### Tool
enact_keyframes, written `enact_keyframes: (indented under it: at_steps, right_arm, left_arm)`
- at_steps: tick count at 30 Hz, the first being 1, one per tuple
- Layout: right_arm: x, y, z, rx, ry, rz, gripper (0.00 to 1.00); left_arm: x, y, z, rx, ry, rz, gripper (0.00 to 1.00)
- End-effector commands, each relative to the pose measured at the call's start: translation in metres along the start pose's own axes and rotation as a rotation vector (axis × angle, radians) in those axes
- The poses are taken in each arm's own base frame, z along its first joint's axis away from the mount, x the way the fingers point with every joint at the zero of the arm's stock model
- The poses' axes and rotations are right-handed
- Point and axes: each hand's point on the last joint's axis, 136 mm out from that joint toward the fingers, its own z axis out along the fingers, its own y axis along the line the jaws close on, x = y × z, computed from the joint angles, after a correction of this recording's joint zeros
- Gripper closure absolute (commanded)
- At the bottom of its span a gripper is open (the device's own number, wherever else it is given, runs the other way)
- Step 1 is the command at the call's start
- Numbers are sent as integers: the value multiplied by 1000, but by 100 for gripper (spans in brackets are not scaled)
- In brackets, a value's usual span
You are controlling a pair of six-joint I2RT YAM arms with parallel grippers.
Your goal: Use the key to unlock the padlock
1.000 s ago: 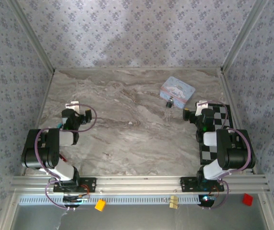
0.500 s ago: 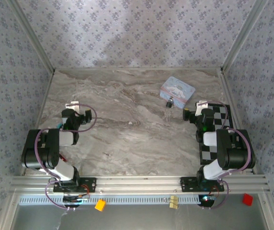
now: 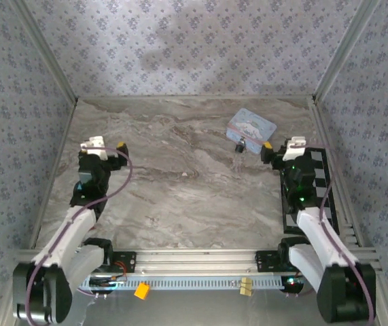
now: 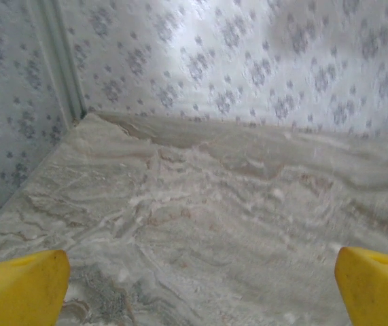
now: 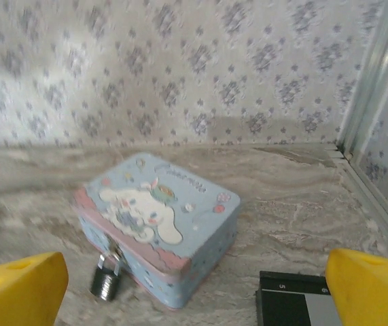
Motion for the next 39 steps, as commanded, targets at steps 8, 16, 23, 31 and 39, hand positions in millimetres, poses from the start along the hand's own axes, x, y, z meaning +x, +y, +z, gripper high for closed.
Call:
enact_keyframes:
  at_steps: [8,16,23,31,39]
  right_arm:
    - [-1,-27,-69,175,183,529,1]
    - [9,41,-59,-139,356,463,1]
    - [37,103,-69,-218,476,244,1]
    - [72,140,-69,-227,542,175,1]
    - [75,158,-67,-230,532,143,1]
  left_arm:
    - [23,50,-86,-301,290,-405,0]
    - [47,14,-96,-39,347,-397,0]
    - [109,-7,-108,-59,750,-479,0]
    - [172,-49,-143,-31,971,-592,1]
    - [207,-68,-155,-37,989,-689,15]
